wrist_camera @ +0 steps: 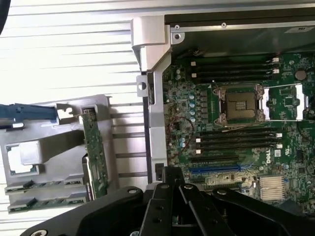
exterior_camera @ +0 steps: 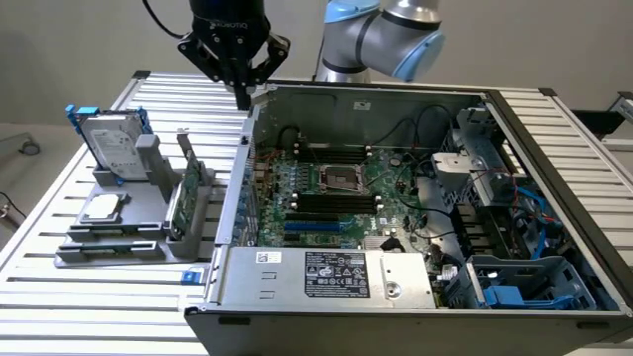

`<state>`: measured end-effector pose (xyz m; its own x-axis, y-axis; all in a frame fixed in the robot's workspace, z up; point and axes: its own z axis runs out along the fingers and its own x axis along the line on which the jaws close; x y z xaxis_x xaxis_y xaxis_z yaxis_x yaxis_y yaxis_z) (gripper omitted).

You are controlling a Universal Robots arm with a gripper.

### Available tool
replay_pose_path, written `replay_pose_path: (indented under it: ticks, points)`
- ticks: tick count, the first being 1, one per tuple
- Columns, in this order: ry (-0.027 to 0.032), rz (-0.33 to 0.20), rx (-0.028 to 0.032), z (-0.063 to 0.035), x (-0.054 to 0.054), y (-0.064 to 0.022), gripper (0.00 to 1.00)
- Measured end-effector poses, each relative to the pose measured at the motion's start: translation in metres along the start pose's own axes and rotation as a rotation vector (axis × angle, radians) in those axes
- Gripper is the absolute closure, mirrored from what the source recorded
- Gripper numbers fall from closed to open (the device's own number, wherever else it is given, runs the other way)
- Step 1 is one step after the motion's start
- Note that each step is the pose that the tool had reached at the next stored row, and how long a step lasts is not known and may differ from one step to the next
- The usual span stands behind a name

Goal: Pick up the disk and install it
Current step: 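Reach for the disk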

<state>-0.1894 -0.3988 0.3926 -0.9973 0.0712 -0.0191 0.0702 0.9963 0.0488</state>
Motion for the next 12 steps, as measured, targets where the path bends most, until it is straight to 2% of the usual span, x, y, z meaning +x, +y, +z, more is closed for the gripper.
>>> replay_pose_path:
  ticks: [12]
  points:
    - [0.0001, 0.0, 0.0001, -0.0013, 0.054, -0.0038, 0.89]
